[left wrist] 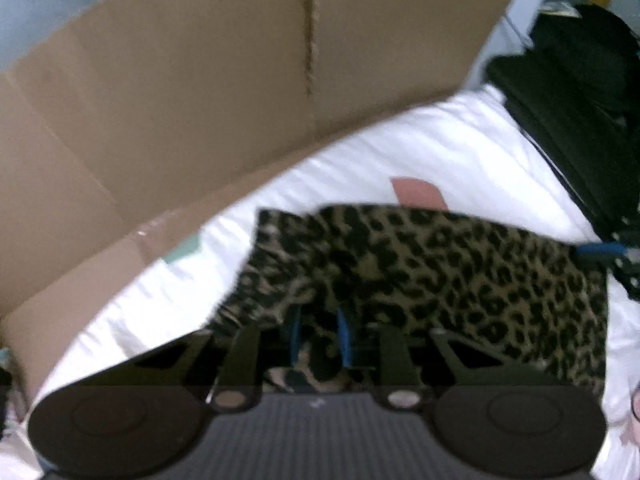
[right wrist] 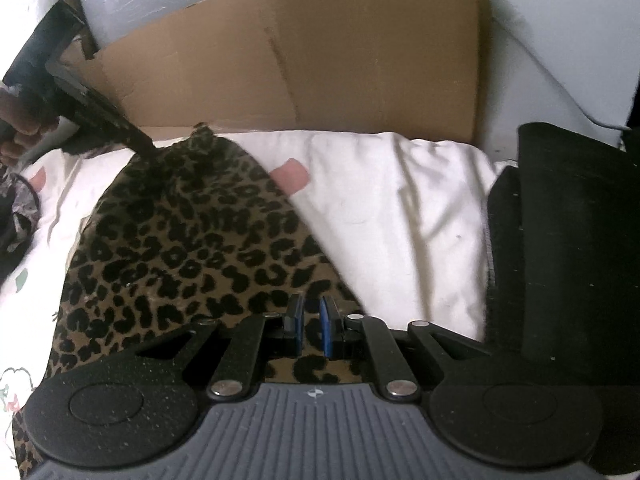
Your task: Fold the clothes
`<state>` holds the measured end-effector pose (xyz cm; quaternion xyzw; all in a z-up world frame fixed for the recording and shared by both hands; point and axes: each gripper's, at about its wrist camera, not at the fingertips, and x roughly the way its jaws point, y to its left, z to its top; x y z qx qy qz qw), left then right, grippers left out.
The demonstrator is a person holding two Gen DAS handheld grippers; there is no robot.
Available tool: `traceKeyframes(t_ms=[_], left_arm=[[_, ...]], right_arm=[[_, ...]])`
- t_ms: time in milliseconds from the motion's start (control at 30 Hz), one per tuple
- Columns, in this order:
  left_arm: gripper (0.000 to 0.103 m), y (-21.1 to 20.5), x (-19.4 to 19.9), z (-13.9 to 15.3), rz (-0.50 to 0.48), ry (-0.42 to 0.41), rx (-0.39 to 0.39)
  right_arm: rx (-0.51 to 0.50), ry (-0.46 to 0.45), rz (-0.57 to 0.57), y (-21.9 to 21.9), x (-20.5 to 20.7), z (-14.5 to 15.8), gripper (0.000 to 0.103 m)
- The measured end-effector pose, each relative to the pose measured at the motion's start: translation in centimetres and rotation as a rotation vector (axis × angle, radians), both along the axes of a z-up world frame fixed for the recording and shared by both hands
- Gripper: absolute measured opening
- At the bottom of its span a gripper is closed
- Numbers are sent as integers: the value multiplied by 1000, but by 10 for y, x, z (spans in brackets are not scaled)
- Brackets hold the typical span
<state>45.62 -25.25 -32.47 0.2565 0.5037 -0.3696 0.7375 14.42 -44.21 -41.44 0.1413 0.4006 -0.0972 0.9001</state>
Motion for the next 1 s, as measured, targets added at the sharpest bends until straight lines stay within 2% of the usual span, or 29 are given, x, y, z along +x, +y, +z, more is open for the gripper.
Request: traceKeyframes(t_ms=[133,300,533,633,700,833,1000], left_arm=[[19,3,6,-14,47,-6,-5],[14,-1,5,-31,52,-27,2],[13,-5,-3,-45,60,-76,12],[13,-9,-6,-35,69,-80,19],[14,-4,-8,-20,72,-70,-12],[15,9,-18,9,51,-65,-45],[15,21,-36,8,46,-36,-30]], right_arm=[[-6,8,24,9,4,-2,13],[-8,19,37,12,8,-3,13],[-18,69,36,10,15,-14,13],[-33,118,-11,6,17,-22,13],[-25,127,-47,4,16,-24,13],[1,91,-46,9,16,-16,14],[40,40,-21,19,26,-4,14]])
